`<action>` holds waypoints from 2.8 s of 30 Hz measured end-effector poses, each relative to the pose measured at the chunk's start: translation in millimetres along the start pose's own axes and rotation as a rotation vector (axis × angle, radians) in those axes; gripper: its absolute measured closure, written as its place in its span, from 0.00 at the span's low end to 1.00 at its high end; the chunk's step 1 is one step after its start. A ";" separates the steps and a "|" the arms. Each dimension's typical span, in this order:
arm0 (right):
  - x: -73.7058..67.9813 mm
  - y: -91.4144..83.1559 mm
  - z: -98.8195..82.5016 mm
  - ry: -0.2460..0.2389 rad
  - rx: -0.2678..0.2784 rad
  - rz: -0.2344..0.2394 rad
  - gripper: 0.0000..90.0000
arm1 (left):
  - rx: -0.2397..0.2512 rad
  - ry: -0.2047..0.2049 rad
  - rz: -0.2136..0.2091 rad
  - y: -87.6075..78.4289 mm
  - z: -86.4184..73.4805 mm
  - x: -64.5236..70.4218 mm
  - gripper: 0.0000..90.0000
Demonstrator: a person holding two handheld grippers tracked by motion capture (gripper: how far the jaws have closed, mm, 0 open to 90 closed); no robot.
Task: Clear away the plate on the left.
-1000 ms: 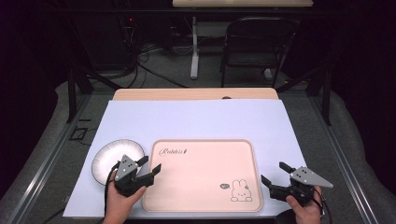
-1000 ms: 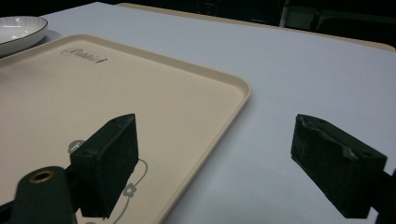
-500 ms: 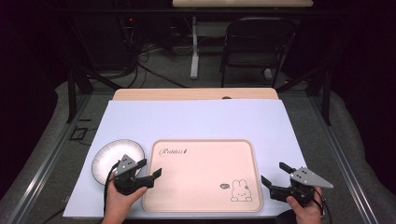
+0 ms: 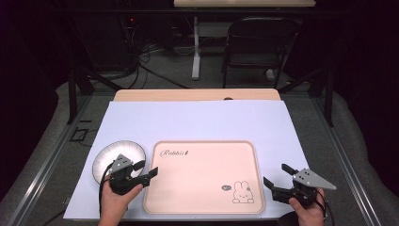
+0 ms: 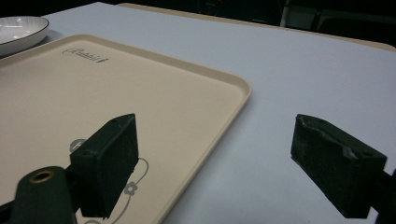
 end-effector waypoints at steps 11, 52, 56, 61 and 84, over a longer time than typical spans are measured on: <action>0.3 0.2 -0.2 0.007 -0.003 -0.003 0.16 | -0.013 -0.131 0.004 -8.7 1.1 -15.6 0.40; 0.5 -0.6 0.2 0.003 0.003 -0.006 0.16 | -0.133 -0.268 0.129 -44.7 -12.8 -77.9 0.50; 0.6 -0.5 0.3 0.004 0.005 -0.006 0.16 | -0.138 -0.296 0.139 -50.6 -14.9 -86.5 0.49; 0.7 -0.8 0.5 0.006 0.008 -0.007 0.16 | -0.166 -0.350 0.152 -60.2 -18.3 -101.6 0.50; 1.2 -1.2 0.6 0.007 0.010 -0.008 0.16 | -0.300 -0.491 0.221 -82.6 -32.7 -148.2 0.52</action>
Point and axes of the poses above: each handheld gripper's, and its own axes: y roughly forward along the jaws, z roughly out of its top, x roughly to its right, the point moved 9 cm from there along y, roughly forward along the jaws, and after that the axes turned 11 degrees about y, right-handed, at the moved point
